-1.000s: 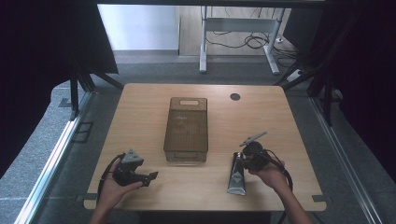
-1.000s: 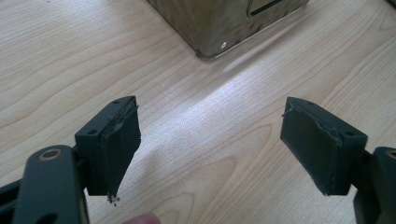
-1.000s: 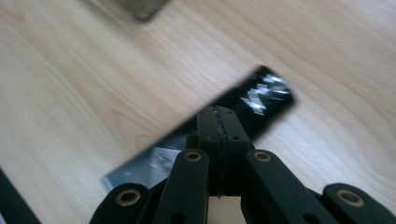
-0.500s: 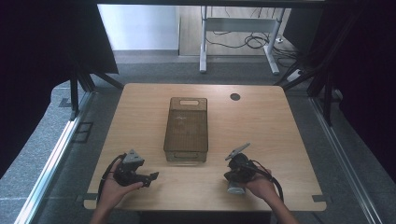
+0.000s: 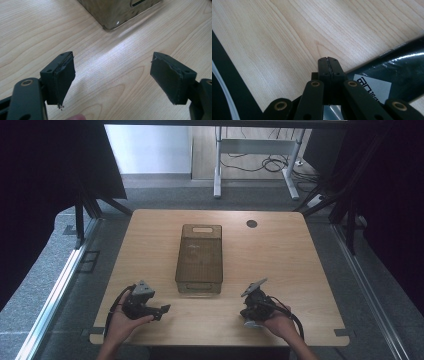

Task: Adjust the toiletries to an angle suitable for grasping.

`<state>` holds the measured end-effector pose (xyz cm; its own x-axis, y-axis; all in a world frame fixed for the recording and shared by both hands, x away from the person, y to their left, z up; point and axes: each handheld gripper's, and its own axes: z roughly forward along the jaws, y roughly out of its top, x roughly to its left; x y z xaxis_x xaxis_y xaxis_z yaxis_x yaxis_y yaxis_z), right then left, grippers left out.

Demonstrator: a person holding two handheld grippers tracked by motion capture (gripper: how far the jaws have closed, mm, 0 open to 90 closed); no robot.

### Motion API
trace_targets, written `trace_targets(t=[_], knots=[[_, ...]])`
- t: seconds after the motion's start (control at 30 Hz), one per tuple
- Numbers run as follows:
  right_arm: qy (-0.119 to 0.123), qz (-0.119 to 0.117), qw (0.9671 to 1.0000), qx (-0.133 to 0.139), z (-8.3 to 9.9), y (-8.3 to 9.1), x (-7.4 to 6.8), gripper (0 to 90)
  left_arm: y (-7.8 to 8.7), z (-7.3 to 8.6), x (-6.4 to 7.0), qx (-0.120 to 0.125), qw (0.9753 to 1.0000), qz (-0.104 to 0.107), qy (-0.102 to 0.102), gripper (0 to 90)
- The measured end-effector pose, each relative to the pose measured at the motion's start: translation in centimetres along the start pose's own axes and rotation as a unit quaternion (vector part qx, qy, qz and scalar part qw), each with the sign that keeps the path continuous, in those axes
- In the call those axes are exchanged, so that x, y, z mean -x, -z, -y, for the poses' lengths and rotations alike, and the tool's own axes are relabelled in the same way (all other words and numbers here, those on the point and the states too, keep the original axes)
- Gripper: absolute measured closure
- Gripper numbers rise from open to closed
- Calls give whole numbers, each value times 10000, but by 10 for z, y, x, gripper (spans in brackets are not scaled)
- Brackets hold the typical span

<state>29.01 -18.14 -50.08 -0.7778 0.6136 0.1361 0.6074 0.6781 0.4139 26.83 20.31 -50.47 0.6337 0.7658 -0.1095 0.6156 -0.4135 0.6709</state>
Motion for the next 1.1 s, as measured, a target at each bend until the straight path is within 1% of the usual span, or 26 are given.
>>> trace_targets(t=[0.23,0.33,0.47,0.87,0.9,1.1], knots=[[-49,-11,10000,-36,3,0,1,899,-1,0,0,-14,10000,2,-16,202],[-74,38,9999,-81,6,0,2,899,0,0,0,-4,10000,-3,-11,202],[-166,87,9998,-41,11,5,7,899,-1,0,0,-15,10000,-1,-18,202],[-317,196,9993,-7,19,11,16,899,-2,0,1,-33,10000,-12,-35,202],[-362,214,9991,-9,20,12,17,899,-2,0,1,-35,10000,-15,-36,202],[-372,243,9990,-3,22,13,20,899,-2,0,1,-53,10000,-7,-45,201]])
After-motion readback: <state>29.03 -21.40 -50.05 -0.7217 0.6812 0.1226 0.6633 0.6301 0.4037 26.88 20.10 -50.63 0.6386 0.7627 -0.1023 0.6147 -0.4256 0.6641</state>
